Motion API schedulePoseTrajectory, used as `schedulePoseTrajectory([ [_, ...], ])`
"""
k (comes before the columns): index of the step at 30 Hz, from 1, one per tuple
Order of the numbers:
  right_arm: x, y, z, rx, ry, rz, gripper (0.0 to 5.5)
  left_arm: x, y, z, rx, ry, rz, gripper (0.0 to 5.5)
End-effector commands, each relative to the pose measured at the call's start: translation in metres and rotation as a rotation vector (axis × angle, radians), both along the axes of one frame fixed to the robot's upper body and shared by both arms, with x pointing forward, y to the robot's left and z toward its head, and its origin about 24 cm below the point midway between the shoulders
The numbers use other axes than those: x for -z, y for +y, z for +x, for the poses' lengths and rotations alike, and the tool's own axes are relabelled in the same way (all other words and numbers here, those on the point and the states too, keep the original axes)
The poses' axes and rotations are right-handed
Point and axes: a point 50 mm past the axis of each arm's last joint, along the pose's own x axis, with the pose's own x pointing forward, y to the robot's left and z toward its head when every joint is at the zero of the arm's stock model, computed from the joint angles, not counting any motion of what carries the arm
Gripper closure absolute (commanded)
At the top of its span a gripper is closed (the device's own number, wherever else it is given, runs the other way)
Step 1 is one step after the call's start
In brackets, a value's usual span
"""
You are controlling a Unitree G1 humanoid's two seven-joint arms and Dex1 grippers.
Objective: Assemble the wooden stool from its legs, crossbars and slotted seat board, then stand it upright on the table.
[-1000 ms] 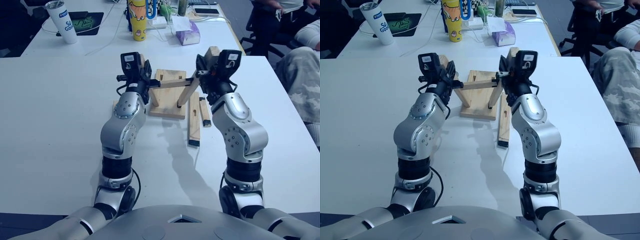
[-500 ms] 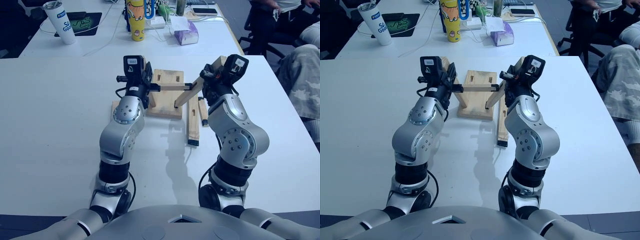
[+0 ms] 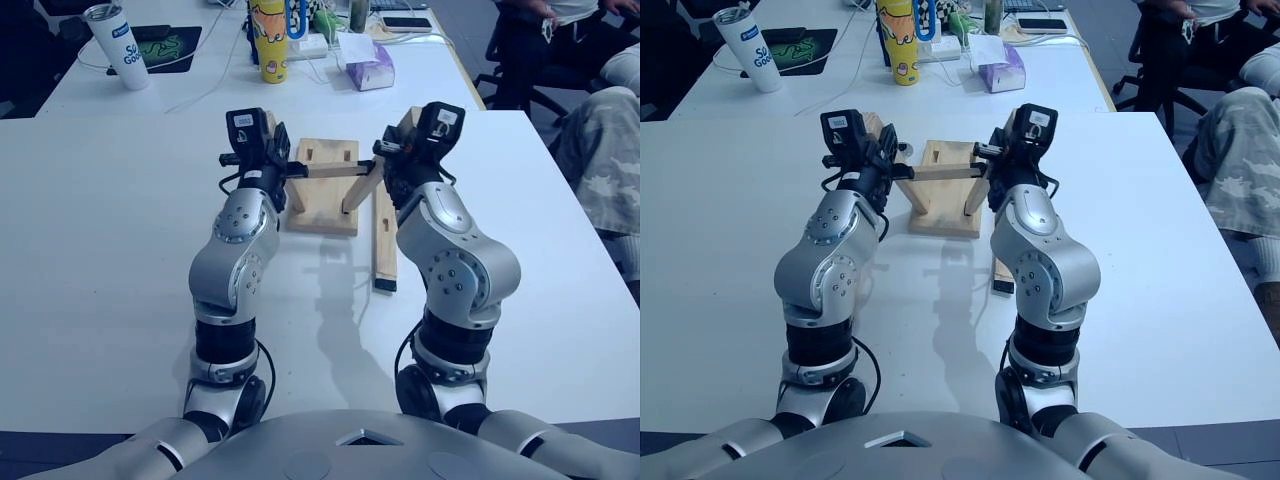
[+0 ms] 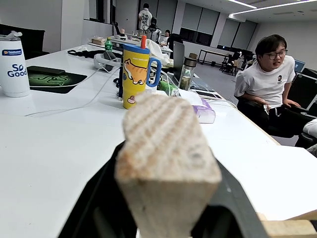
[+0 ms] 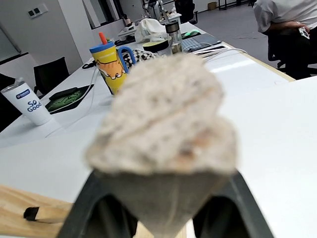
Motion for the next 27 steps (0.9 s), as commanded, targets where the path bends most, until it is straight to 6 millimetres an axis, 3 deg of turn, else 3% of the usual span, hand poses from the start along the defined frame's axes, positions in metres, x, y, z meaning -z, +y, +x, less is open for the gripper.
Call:
schedulePoseTrajectory([
  [1, 0.061, 0.035, -0.009, -0.291, 0.349, -0.080, 4.48, 0.017, -0.039, -0.011, 0.190, 0.076, -0.036, 4.47],
  [8, 0.049, 0.048, -0.004, -0.419, 0.251, -0.157, 4.46, 0.015, -0.051, -0.013, 0.243, 0.032, 0.035, 4.47],
  [14, 0.072, 0.054, -0.012, -0.523, 0.407, -0.103, 4.44, 0.016, -0.052, -0.011, 0.230, 0.042, -0.014, 4.47],
  [21, 0.098, 0.048, -0.016, -0.488, 0.602, 0.026, 4.44, 0.009, -0.046, -0.008, 0.187, -0.007, -0.032, 4.47],
  [27, 0.088, 0.050, -0.006, -0.486, 0.501, -0.024, 4.44, 0.006, -0.048, -0.006, 0.206, -0.040, -0.019, 4.47],
])
